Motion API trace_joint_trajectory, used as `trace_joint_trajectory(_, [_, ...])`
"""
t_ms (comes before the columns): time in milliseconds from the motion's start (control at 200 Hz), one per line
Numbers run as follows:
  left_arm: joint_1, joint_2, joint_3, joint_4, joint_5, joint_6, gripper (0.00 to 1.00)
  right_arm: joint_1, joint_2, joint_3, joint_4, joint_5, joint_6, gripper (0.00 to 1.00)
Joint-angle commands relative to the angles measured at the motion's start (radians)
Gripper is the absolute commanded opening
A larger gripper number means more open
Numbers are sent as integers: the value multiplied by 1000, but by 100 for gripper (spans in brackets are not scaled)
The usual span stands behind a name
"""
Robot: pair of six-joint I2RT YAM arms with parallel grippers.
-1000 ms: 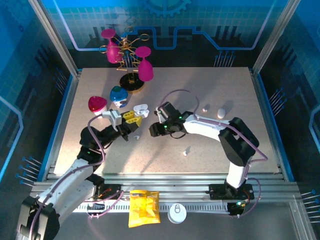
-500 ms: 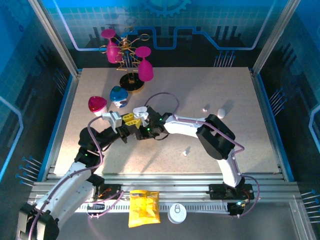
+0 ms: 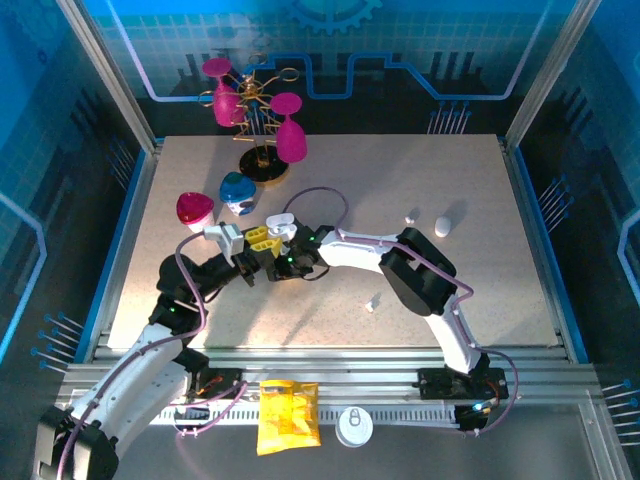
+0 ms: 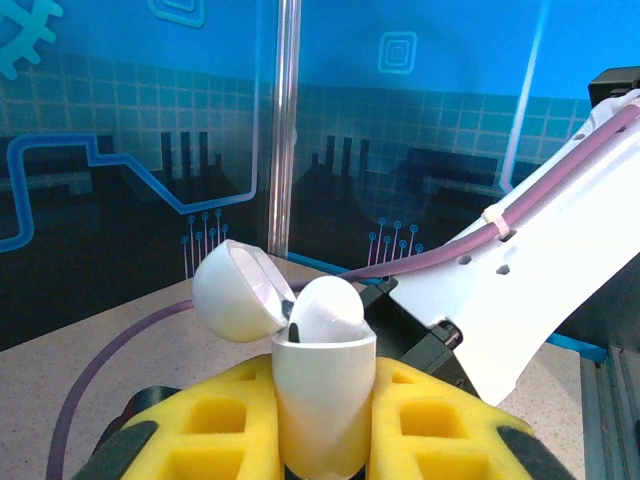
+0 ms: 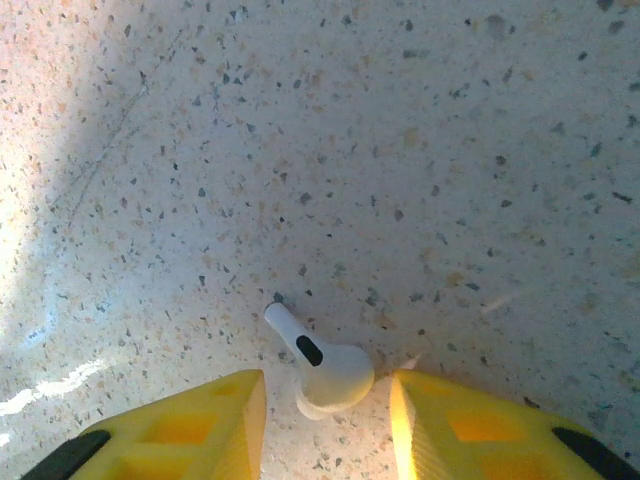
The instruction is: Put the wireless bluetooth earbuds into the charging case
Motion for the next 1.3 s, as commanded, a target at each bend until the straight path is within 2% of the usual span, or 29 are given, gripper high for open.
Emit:
trace_joint_trajectory(0, [9, -6, 2, 13, 8, 19, 5, 13, 35, 38, -37, 3, 2, 36])
trace_joint_trajectory(400, [9, -5, 4, 13, 11, 14, 5, 4, 79, 57, -60, 13, 2, 28])
trace_joint_trajectory(580, [9, -7, 4, 4, 11, 18, 5, 2, 47, 51, -73, 30, -18, 25])
trace_joint_trajectory(1101, [9, 22, -11, 31, 4, 21, 5, -52, -249, -225, -54, 86, -44, 22])
trace_joint_trajectory(1296, [9, 58, -25, 36, 24, 70, 5, -95, -381, -347, -70, 89, -59, 22])
